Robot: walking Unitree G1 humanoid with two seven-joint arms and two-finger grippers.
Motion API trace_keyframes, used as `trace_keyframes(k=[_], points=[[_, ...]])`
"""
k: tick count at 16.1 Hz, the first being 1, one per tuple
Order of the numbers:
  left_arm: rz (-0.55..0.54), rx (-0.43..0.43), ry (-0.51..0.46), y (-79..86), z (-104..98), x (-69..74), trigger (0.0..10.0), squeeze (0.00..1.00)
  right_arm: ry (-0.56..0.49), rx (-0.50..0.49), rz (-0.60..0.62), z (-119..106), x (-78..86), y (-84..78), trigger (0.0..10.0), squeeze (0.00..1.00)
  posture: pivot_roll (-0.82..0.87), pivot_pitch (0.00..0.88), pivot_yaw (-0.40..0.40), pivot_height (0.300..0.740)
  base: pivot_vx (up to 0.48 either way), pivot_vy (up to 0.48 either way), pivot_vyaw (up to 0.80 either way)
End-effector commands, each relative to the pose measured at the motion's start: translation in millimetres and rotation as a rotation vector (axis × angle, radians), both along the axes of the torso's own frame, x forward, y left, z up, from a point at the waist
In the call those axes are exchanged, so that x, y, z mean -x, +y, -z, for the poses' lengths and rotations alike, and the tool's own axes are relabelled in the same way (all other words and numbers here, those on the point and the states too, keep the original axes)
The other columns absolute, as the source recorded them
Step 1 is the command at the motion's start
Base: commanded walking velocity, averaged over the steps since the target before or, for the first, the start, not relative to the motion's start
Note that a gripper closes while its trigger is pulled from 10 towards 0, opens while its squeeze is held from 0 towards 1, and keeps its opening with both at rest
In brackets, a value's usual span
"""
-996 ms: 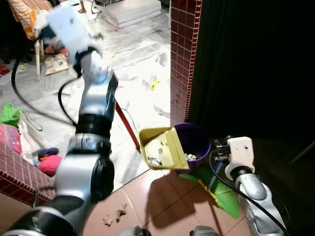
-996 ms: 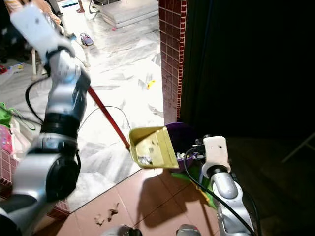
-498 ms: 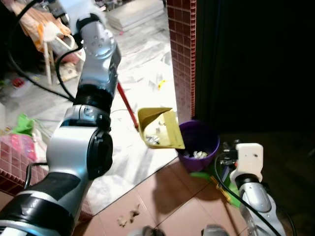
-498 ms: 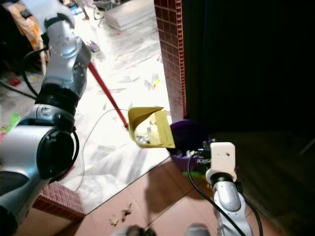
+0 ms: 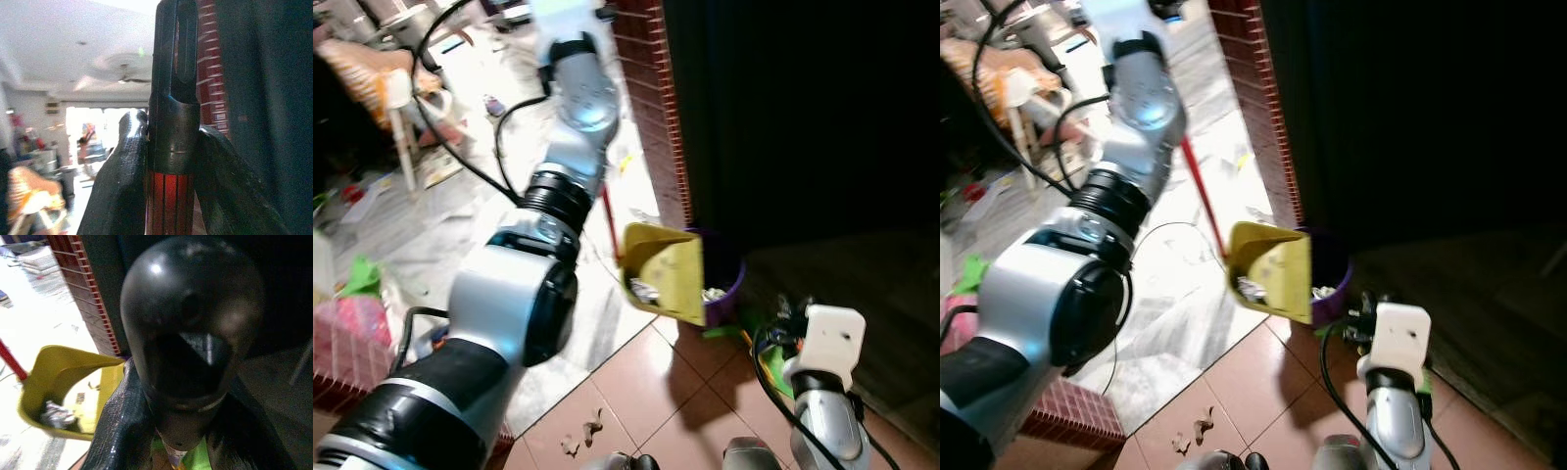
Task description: Sweep floor
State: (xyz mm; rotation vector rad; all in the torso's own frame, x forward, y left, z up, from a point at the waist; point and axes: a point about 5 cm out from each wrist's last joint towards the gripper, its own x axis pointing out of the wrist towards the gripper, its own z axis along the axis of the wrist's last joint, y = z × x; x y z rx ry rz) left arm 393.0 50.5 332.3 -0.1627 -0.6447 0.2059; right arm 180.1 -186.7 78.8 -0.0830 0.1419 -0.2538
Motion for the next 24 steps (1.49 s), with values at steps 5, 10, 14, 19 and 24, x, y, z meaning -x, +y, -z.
trace_keyframes(k=[5,10,14,19,24], points=[[-0.054,-0.041,-0.127,9.7,-29,3.8,10.0,0.0,0.324,-0.132,0.063,58,31.4,7.2,10.0,0.0,-0.26,0.039,0.4,0.74,0.0,0.0,0.0],[-0.152,-0.031,-0.155,29.7,-42,2.3,10.0,0.0,0.336,-0.133,0.052,59,32.1,5.0,10.0,0.0,-0.26,0.029,0.4,0.74,0.0,0.0,0.0],[-0.428,-0.03,-0.155,62.3,-47,1.6,10.0,0.1,0.343,-0.126,0.04,58,32.1,2.3,10.0,0.0,-0.28,0.03,0.398,0.74,0.0,0.0,0.0],[-0.505,-0.007,-0.181,58.4,-43,5.0,10.0,0.26,0.339,-0.119,0.041,54,36.0,0.2,10.0,0.0,-0.32,0.047,0.383,0.74,0.0,0.0,0.0],[-0.458,-0.112,-0.369,10.0,-57,21.8,10.0,0.26,0.323,-0.117,0.081,42,52.8,-1.2,10.0,0.0,-0.37,0.115,0.4,0.74,0.0,0.0,0.0]])
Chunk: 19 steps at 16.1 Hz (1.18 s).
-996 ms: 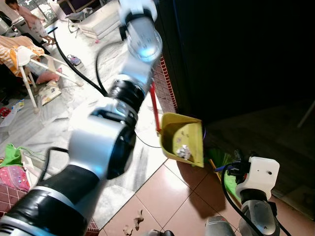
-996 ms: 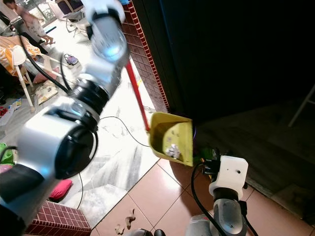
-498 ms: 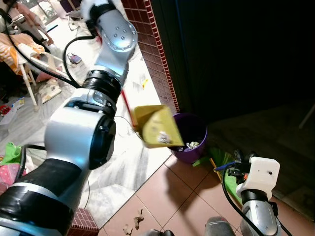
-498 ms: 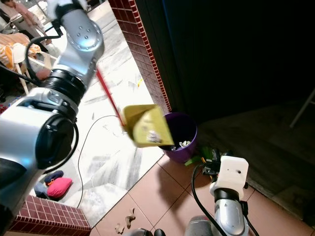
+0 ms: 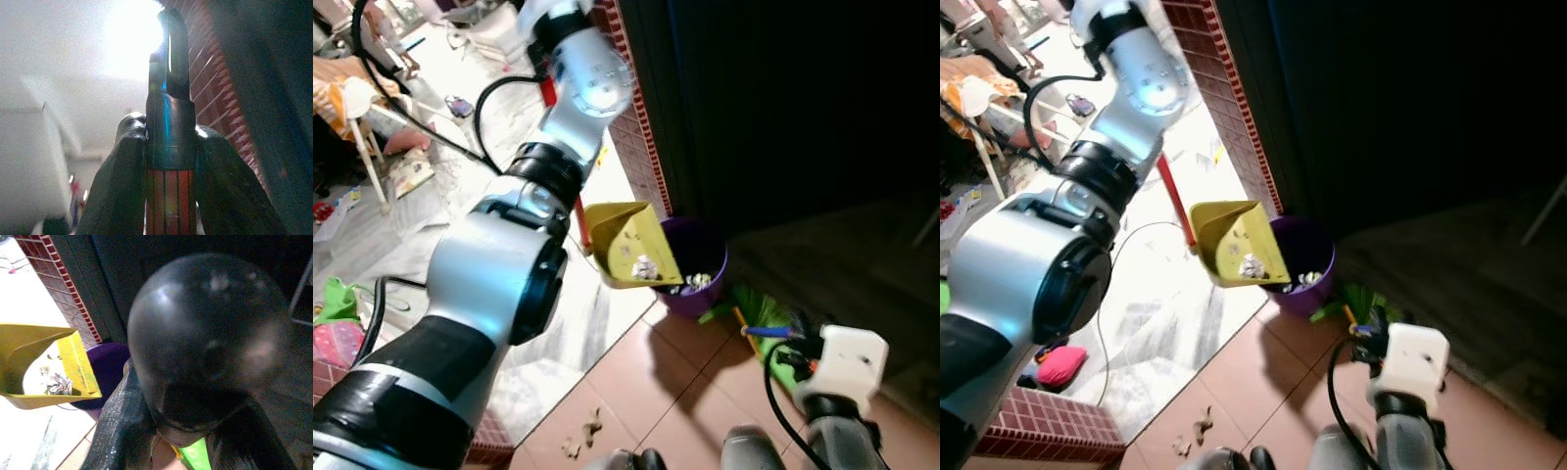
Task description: Sweep floor
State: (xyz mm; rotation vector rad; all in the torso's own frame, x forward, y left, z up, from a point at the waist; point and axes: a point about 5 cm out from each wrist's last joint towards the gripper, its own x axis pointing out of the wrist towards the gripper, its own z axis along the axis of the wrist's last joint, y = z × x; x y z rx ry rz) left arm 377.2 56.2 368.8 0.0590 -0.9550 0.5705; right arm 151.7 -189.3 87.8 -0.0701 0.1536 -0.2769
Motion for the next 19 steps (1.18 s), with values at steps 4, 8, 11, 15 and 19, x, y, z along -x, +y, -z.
trace_keyframes(k=[4,8,11,15,19], points=[[-0.043,-0.15,-0.161,-15.0,-14,12.1,10.0,0.25,0.34,-0.105,0.103,49,46.8,-4.2,10.0,0.0,-0.4,0.148,0.4,0.74,0.0,0.0,0.0],[-0.092,-0.262,-0.257,-23.7,-10,17.8,10.0,0.24,0.334,-0.112,0.083,44,48.9,0.8,10.0,0.0,-0.4,0.157,0.4,0.74,0.0,0.0,0.0],[-0.048,-0.298,-0.271,-35.7,-1,21.3,10.0,0.24,0.325,-0.116,0.072,42,49.2,1.1,10.0,0.0,-0.39,0.161,0.4,0.74,0.0,0.0,0.0],[-0.037,-0.265,-0.188,-17.4,-2,12.0,10.0,0.21,0.303,-0.124,0.024,44,35.0,1.2,10.0,0.0,-0.34,0.114,0.371,0.74,0.0,0.0,0.0],[-0.14,-0.258,-0.388,34.0,-63,23.9,10.0,0.0,0.247,-0.114,-0.08,50,-14.7,1.2,10.0,0.0,-0.23,0.0,0.303,0.74,0.0,0.0,0.0]])
